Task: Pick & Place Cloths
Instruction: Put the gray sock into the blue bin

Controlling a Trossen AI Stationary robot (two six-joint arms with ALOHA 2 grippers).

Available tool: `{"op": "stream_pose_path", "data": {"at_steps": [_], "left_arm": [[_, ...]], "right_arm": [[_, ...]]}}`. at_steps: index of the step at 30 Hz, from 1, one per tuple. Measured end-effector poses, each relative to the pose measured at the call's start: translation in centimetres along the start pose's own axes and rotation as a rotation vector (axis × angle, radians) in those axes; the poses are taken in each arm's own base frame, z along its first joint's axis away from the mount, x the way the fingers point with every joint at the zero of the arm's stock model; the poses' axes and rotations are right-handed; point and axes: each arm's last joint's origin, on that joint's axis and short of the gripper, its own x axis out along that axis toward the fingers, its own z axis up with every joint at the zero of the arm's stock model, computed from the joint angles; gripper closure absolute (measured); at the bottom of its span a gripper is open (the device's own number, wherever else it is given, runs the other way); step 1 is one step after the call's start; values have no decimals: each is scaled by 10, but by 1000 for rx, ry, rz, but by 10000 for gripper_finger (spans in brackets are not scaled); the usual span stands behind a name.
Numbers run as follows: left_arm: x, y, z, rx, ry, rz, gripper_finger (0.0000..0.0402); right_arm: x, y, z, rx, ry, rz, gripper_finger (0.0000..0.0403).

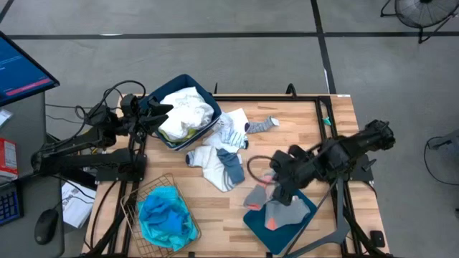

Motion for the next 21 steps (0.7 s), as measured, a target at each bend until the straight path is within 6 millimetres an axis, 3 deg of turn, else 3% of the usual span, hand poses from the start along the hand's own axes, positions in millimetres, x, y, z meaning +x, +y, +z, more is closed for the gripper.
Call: {"op": "stream_pose_path", "data": {"at_steps": [10, 21], "left_arm": [[0, 0, 0, 0, 0, 1, 176], [1, 1, -1, -2, 5, 4, 176]], "right_arm": [[35, 19, -57, 70, 245, -164, 403], [71, 40, -98, 102, 320, -52, 403]]}}
